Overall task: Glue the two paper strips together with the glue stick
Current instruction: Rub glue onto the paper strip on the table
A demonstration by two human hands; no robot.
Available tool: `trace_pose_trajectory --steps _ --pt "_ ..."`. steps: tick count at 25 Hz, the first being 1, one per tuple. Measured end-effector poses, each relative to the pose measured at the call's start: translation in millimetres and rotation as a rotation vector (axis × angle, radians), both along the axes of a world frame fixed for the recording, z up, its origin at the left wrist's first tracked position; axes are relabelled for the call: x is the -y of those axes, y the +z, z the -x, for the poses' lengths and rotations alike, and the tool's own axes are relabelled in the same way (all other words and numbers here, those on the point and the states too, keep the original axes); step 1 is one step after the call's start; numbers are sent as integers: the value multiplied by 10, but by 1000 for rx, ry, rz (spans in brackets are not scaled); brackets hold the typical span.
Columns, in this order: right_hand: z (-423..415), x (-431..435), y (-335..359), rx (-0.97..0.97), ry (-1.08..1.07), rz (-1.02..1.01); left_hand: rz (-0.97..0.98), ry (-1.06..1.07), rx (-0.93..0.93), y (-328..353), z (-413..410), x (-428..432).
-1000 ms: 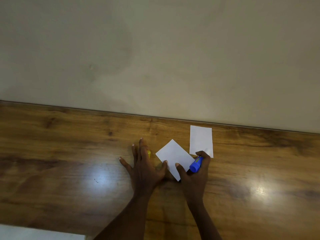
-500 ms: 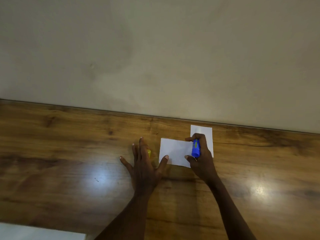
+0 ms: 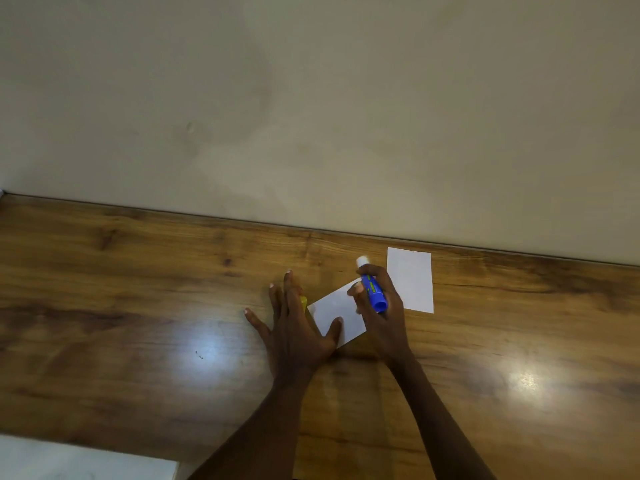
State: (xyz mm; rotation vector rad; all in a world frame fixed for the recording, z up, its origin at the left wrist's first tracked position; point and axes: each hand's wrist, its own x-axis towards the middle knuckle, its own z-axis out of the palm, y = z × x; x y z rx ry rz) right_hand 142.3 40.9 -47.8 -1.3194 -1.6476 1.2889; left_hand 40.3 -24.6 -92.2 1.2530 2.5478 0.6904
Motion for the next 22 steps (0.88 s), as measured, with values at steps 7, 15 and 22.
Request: trace_pose_trajectory --steps 7,15,22 --pt "93 44 -88 -4 89 127 -32 -11 34 -2 7 27" --pt "135 61 -127 69 118 68 -40 -22 41 -3 9 38" --pt "-17 -70 -111 106 38 -40 -31 -7 20 5 4 28"
